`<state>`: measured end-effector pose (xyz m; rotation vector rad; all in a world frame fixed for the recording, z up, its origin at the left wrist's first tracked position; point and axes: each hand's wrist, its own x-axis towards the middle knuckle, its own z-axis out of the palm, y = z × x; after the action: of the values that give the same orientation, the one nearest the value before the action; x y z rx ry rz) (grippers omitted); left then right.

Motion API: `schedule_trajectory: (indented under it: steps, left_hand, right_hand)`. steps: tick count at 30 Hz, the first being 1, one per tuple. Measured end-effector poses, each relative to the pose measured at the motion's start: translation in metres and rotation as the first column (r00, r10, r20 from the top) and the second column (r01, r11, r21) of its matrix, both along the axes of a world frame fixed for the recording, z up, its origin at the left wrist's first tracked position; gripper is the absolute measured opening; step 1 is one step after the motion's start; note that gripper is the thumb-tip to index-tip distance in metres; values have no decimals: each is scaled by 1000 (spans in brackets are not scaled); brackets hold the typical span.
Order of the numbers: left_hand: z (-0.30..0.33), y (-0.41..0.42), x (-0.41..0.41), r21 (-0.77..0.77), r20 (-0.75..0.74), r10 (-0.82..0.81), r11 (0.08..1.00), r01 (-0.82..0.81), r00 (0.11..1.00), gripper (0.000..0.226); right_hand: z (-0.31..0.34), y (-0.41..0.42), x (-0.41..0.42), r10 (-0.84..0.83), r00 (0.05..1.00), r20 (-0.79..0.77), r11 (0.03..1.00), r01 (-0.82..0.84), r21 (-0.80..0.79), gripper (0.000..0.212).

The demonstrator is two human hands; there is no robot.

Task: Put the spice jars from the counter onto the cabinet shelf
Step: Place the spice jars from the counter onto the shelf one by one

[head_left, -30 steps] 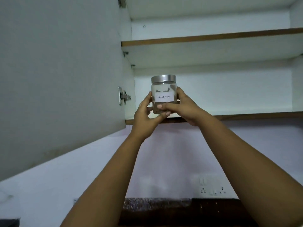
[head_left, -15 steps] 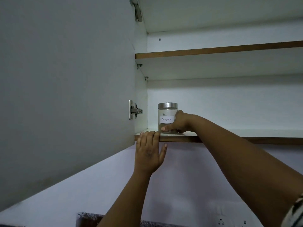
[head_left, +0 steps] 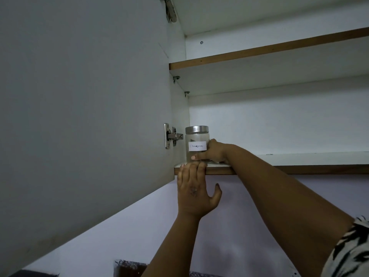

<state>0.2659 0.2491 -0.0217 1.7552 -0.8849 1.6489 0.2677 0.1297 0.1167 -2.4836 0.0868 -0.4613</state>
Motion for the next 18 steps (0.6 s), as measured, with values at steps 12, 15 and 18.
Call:
schedule_trajectory:
  steps: [12, 15, 18]
  left_hand:
    - [0, 4, -12, -6, -78, -48, 999, 48, 996, 56]
    - [2, 6, -14, -3, -86, -56, 998, 56, 995, 55]
    - [2, 8, -15, 6, -95, -61, 998, 62, 994, 56]
  right_hand:
    - [-7, 9, 1, -78, 994, 78, 993, 84, -83, 128]
    - [-8, 5, 4, -71, 995, 74, 993, 77, -91, 131]
    - [-7, 7, 2, -68, 996, 65, 992, 74, -105, 120]
